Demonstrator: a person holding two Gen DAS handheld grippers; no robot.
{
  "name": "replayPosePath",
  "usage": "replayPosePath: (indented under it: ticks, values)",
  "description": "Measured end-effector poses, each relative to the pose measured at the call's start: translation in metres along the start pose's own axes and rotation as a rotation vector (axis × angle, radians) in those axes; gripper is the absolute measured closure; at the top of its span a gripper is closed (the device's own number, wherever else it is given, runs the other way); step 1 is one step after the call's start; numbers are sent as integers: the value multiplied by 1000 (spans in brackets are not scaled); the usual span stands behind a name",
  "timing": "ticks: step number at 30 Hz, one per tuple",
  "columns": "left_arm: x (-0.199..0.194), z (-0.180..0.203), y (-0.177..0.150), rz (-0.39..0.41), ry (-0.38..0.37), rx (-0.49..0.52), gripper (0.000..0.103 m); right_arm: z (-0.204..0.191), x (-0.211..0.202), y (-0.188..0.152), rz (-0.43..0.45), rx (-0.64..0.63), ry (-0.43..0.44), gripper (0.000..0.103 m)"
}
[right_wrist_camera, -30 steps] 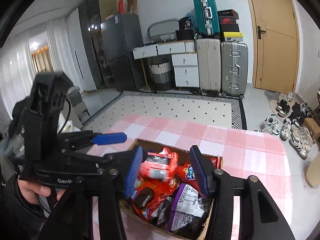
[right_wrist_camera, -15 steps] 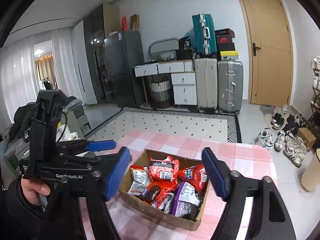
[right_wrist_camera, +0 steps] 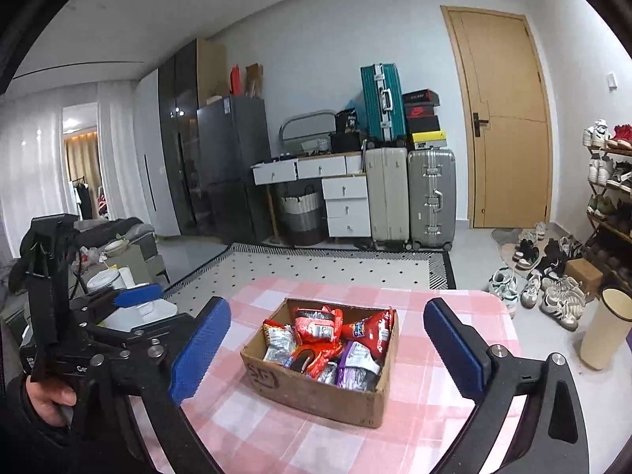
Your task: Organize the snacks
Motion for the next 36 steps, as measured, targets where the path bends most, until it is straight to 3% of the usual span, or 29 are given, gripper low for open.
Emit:
replayPosePath:
  ticks: [9, 15, 19, 24, 28, 36]
  values:
    - [-28, -8, -53, 74, 86, -42, 0, 17, -30, -70, -25, -13, -74, 2]
    - [-16, -9, -86, 94, 122, -32, 0, 29, -40, -110, 2, -37, -105, 2]
    - [6, -12, -106, 90, 133, -23, 0, 35, -29, -121, 29, -87, -110, 2]
    - [36, -21, -128, 90, 143, -82, 0, 45, -19, -132, 57, -60, -107, 2]
    - [51, -23, -138, 97, 163, -72, 0, 38, -22, -139, 128, -127, -141, 2]
    - [79, -15, -152, 65, 186, -34, 0, 35, -4, -150, 88, -143, -126, 2]
Point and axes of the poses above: each gripper's, at about its wrist camera, not at the fingertips, and x roughly the way its jaws point, z to its right, y to its top, the point moved 7 cm from there along x, roughly the way its jaws point, and after that the axes turned 5 degrees about x, right-handed, at the moved point
